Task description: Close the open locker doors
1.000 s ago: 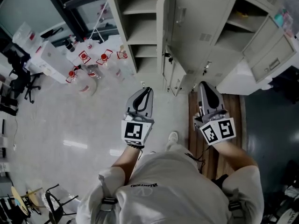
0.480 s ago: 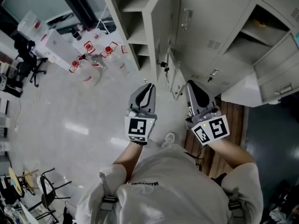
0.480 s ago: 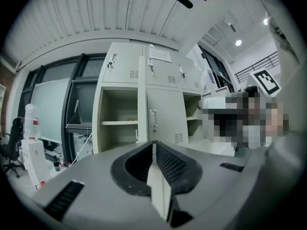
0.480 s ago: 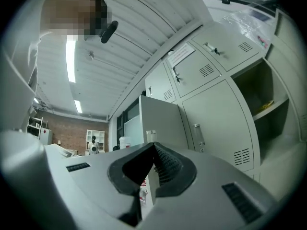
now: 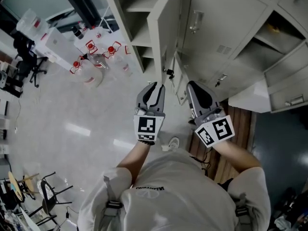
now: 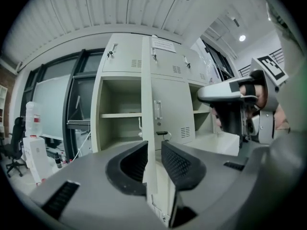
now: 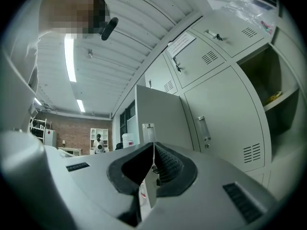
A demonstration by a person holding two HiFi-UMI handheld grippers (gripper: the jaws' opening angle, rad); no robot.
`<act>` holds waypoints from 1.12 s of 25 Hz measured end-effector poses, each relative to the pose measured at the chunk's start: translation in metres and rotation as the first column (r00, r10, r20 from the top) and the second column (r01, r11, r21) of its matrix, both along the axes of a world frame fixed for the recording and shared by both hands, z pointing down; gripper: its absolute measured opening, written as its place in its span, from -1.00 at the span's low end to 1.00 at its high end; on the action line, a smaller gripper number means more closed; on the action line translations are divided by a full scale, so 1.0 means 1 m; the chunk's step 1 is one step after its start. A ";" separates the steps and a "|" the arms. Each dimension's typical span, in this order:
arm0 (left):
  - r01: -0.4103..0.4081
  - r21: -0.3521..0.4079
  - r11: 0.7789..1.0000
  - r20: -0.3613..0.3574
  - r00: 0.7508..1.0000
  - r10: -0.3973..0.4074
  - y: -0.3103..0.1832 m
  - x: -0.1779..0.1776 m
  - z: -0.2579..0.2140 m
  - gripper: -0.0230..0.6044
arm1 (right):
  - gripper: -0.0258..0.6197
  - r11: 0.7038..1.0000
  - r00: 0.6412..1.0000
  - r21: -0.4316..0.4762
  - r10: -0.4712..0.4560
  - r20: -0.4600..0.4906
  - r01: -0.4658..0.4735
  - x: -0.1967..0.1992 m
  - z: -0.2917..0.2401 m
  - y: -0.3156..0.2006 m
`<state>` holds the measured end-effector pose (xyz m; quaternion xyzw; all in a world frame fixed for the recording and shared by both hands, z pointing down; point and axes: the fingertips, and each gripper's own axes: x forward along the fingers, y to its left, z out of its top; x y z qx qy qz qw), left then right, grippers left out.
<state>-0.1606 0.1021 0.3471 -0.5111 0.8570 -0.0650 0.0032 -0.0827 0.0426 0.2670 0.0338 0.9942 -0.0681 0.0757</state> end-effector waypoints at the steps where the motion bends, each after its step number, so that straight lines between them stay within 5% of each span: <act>1: -0.002 -0.004 1.000 -0.004 1.000 0.002 -0.002 -0.004 0.004 -0.68 | -0.85 1.000 1.000 -0.003 0.003 -0.002 -0.003 -0.003 0.001 0.000; 10: -0.074 -0.041 0.996 -0.023 0.997 0.074 -0.027 -0.027 0.024 -0.56 | -0.81 1.000 1.000 0.012 -0.012 -0.015 0.013 -0.042 -0.005 0.010; 28: -0.219 0.017 0.975 -0.030 0.975 0.220 0.003 -0.106 0.022 -0.61 | -0.45 0.970 0.971 0.057 -0.232 -0.051 0.234 -0.172 -0.007 0.072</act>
